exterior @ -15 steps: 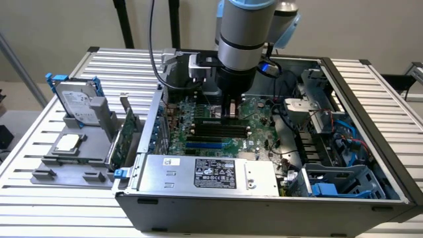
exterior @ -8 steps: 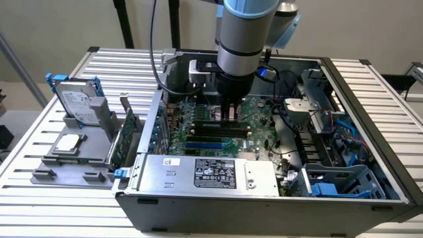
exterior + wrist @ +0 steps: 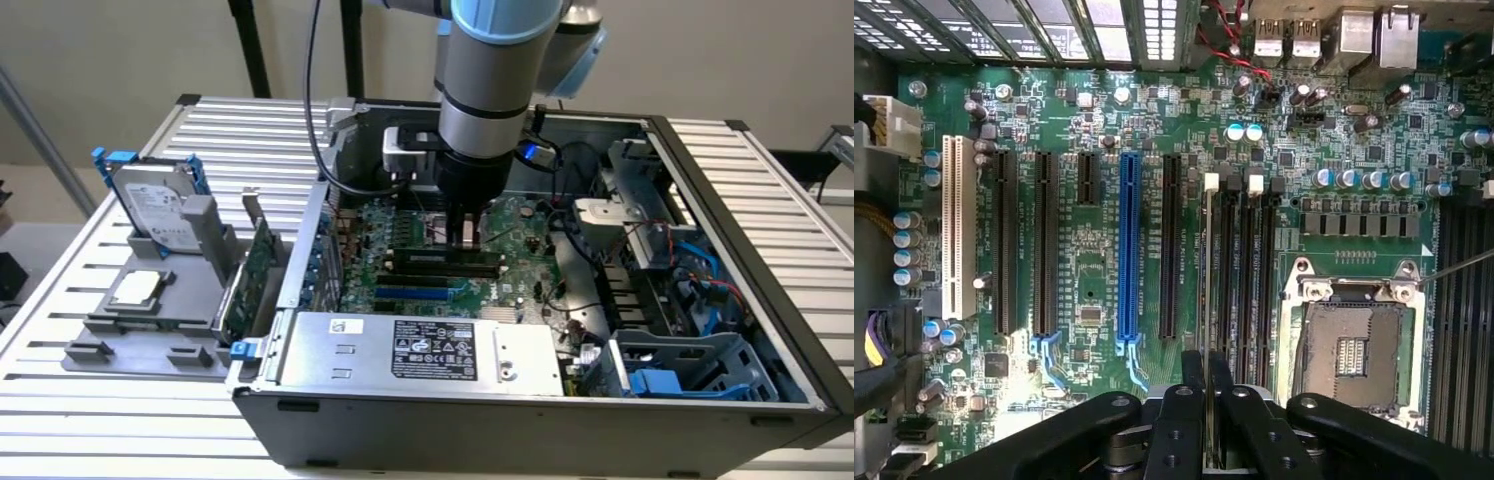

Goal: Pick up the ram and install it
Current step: 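Insert the ram into the slot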

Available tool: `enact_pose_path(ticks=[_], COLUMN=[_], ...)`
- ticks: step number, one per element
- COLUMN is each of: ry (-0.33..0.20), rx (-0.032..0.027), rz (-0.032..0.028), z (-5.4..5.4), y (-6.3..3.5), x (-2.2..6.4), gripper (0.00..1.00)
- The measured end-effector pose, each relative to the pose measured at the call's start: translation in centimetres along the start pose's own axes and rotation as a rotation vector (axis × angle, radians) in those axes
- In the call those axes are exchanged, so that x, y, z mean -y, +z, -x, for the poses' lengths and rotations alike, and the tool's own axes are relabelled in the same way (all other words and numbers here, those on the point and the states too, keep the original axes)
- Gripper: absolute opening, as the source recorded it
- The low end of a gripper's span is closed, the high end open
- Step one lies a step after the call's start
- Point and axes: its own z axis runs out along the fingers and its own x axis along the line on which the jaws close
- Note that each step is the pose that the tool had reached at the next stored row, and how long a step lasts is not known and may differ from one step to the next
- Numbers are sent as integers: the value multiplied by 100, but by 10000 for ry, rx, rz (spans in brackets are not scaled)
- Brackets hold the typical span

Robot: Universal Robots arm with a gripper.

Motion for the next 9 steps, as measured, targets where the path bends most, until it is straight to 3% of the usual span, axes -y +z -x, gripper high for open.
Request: enact_pose_path(ticks=[9], ry=[63], rx=[-6], rz=[-2], z=[17], y=[13], x=[6], gripper=[13])
